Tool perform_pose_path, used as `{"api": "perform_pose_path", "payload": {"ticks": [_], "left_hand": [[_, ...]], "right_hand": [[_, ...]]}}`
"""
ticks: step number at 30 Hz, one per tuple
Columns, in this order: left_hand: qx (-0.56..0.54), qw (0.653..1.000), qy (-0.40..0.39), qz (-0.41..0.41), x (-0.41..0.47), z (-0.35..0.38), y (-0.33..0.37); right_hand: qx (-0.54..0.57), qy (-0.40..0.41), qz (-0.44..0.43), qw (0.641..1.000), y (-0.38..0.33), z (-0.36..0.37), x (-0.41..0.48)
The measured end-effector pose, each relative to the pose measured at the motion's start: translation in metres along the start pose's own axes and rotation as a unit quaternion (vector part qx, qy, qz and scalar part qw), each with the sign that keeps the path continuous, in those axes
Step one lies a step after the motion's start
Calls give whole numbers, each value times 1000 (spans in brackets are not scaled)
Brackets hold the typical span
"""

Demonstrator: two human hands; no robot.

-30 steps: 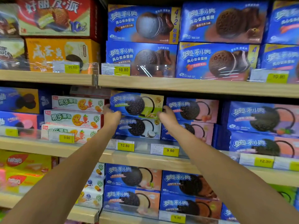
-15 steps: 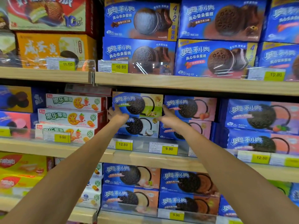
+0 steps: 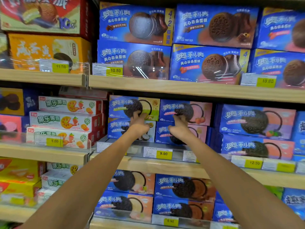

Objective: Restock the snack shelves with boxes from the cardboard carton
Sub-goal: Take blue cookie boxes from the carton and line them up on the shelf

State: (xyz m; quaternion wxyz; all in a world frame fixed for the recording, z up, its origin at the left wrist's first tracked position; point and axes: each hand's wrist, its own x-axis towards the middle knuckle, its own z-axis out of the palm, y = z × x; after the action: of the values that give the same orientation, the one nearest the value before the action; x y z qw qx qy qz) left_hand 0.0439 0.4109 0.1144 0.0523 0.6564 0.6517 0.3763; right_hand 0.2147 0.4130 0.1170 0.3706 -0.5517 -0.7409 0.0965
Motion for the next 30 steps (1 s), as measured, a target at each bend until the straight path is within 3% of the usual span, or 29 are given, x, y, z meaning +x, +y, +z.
{"api": "perform_pose_path", "payload": {"ticks": [3,8,15,21,24,30], "left_hand": [[-18,999,-36,-20,-3,-7,2],[-91,995,-20,-16,-31,-16,8],[-206,977,9,-44,-89,-33,9],[-343,935,21,-86,-139,-37,-8],[-407,906,7,-117,-171,-32,-27],[-405,891,-30,-204,-229,-12,-60]], "right_hand": [[-5,-27,-5,1000,-1,-4,-4],[16,-47,-8,999,-10,-10,-17],[180,-28,-10,983,-40,-3,-54],[317,-18,5,948,-67,15,-111],[314,-49,0,948,-70,34,-149],[297,-151,20,943,-61,73,-205]]}}
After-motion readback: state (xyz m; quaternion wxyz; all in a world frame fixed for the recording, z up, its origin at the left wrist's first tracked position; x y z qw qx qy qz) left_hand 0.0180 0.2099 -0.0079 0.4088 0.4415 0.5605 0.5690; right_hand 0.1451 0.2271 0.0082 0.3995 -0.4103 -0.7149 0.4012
